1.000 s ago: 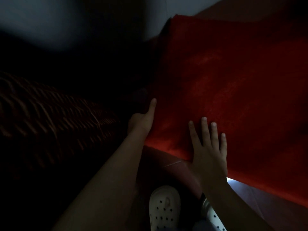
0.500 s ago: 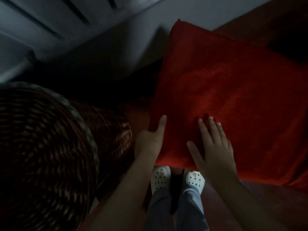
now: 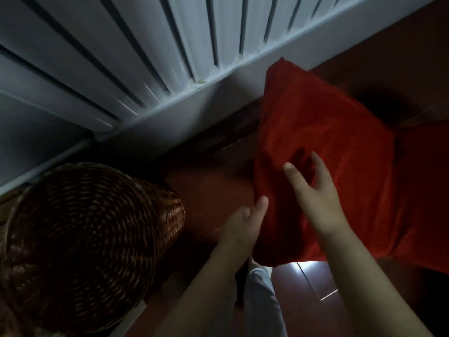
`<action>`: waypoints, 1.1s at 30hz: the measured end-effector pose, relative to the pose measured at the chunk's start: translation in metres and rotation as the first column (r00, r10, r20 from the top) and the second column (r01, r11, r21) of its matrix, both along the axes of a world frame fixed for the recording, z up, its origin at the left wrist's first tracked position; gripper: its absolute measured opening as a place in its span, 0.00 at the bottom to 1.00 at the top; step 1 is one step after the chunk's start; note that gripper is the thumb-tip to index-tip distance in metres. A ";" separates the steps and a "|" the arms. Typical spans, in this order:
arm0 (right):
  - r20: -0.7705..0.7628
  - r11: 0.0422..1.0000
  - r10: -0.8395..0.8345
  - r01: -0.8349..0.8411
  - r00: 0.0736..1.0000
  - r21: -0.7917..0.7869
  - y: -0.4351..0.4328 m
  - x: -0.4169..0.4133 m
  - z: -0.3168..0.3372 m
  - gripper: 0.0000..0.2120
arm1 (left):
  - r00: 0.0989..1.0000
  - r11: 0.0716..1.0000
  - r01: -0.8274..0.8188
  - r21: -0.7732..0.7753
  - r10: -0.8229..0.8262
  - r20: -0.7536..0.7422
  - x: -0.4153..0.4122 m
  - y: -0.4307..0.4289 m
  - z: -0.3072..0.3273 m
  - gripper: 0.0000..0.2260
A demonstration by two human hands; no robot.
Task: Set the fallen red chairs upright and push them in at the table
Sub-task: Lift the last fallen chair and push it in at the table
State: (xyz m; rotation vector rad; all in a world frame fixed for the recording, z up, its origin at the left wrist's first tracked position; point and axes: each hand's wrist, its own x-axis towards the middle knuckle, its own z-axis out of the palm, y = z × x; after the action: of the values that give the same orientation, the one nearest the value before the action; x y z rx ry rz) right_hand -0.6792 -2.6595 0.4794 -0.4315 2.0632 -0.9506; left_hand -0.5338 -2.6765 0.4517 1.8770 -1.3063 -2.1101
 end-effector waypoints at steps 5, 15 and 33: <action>0.157 0.998 -0.068 0.068 0.985 0.002 0.052 -0.017 0.035 0.36 | 0.987 0.984 0.081 0.157 -0.057 -0.150 -0.010 0.001 0.036 0.53; -0.224 0.940 0.288 -0.231 0.931 0.251 0.123 -0.034 0.099 0.54 | 0.901 0.920 0.349 0.177 -0.277 -0.334 -0.071 0.015 0.104 0.55; -0.607 0.960 -0.045 0.202 0.793 0.192 0.197 -0.099 0.180 0.30 | 0.644 0.745 0.663 -0.078 -0.620 -0.448 -0.168 0.065 0.184 0.43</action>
State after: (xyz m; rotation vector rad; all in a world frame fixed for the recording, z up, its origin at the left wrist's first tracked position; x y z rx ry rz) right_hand -0.7780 -2.4629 0.6595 -0.5116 2.7841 -0.6564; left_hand -0.7019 -2.6119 0.6359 0.8500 -1.9584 -2.7226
